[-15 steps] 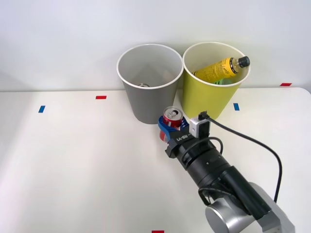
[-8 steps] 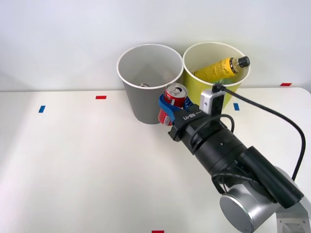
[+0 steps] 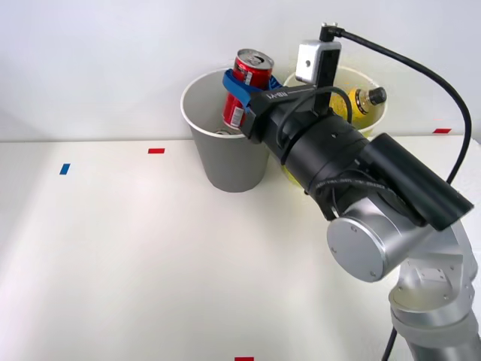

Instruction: Put cans in the gray bin, plastic bottles in the light green bin

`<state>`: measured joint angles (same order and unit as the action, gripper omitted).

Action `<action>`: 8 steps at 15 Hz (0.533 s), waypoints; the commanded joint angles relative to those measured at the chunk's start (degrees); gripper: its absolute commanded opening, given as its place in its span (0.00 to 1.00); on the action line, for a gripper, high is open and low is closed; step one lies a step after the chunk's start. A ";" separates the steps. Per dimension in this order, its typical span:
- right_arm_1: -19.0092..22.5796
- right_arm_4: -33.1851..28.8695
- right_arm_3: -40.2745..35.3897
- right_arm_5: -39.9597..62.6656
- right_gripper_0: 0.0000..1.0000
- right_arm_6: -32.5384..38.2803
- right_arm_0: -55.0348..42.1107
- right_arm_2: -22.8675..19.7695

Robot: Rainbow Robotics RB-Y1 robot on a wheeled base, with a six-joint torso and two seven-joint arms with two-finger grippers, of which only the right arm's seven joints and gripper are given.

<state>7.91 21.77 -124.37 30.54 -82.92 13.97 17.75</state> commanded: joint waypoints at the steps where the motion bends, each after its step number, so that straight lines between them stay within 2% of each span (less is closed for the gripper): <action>1: -2.46 -0.94 9.41 -5.58 0.05 -0.40 5.63 -0.52; 8: -6.15 -4.37 30.85 -12.61 0.05 -1.46 19.69 -2.63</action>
<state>2.42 18.22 -96.06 19.26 -83.99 31.80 15.52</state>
